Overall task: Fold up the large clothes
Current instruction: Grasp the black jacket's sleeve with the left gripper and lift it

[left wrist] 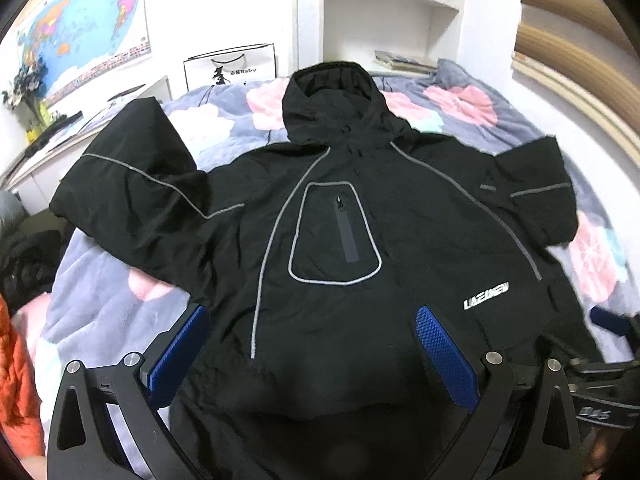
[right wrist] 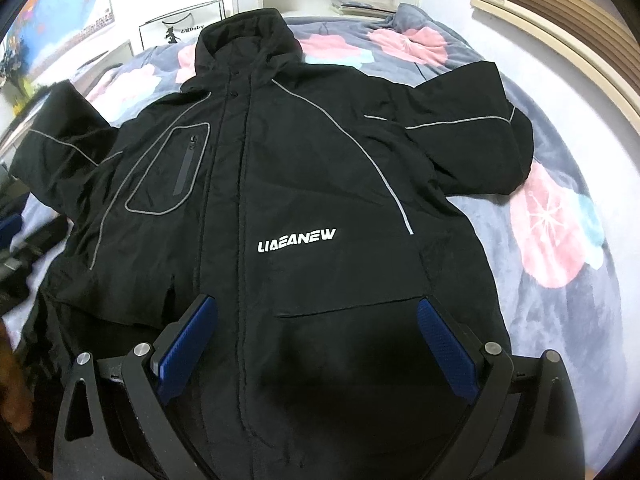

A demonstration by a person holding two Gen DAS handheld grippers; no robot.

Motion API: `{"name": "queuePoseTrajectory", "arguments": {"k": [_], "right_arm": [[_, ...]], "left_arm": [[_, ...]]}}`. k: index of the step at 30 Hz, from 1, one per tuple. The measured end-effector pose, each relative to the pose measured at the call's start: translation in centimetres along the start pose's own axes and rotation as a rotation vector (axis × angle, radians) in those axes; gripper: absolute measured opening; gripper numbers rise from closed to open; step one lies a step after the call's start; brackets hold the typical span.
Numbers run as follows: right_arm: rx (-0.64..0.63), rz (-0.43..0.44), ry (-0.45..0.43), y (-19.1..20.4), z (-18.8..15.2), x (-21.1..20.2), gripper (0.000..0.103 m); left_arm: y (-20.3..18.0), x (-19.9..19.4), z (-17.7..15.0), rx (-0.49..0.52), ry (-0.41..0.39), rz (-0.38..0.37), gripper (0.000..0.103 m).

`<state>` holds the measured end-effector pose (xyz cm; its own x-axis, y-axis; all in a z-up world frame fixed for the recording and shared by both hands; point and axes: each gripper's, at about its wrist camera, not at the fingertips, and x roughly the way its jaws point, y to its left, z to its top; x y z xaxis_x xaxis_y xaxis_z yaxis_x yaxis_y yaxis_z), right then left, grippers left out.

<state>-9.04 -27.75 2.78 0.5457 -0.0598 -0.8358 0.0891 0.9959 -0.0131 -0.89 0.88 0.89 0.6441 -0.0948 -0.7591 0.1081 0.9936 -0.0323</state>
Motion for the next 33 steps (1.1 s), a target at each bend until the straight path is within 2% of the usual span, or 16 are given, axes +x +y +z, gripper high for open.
{"name": "queuePoseTrajectory", "arguments": {"k": [3,4,8,12,14,15,18,21,23,25,30,32,33], "right_arm": [[-0.009,-0.024,-0.003,0.3,-0.1,-0.2,0.101],[-0.009,-0.028,-0.007,0.3,-0.1,-0.3,0.101],[-0.024,-0.05,-0.029,1.0,0.2,-0.6,0.101],[-0.058,-0.065,-0.01,2.4,0.6,0.1,0.101],[-0.081,-0.066,0.002,3.3,0.6,0.5,0.101],[-0.095,-0.073,0.004,3.8,0.6,0.7,0.101],[-0.138,-0.102,0.005,5.3,0.4,1.1,0.101],[-0.169,-0.115,0.018,6.5,0.2,1.7,0.101],[-0.181,-0.113,0.03,7.1,0.1,2.0,0.101],[-0.194,-0.116,0.042,7.9,0.0,2.5,0.101],[-0.252,-0.136,0.046,9.5,-0.6,2.9,0.101],[-0.295,-0.168,0.03,10.4,-1.0,2.8,0.101],[-0.32,-0.187,0.02,10.8,-1.2,2.8,0.101]], "left_arm": [[2.4,-1.8,2.1,-0.02,0.032,0.003,0.103],[4.3,-2.8,3.5,-0.045,0.031,0.009,0.103],[12.0,-5.7,7.0,-0.131,-0.033,0.032,0.103],[20.8,-5.1,9.3,-0.208,-0.06,0.115,0.103],[25.5,-3.4,9.6,-0.26,-0.059,0.095,0.103],[27.0,-2.5,9.6,-0.287,-0.046,0.07,0.103],[32.8,1.0,8.5,-0.435,-0.018,-0.079,0.103],[36.7,3.9,7.2,-0.582,-0.005,-0.175,0.103],[37.9,5.7,6.4,-0.669,-0.001,-0.244,0.103],[39.1,8.2,5.8,-0.769,0.008,-0.383,0.103],[41.2,13.2,4.8,-0.998,0.003,-0.522,0.103],[41.5,14.9,4.9,-1.067,-0.005,-0.613,0.102],[41.6,15.4,5.1,-1.079,-0.009,-0.648,0.094]]}}
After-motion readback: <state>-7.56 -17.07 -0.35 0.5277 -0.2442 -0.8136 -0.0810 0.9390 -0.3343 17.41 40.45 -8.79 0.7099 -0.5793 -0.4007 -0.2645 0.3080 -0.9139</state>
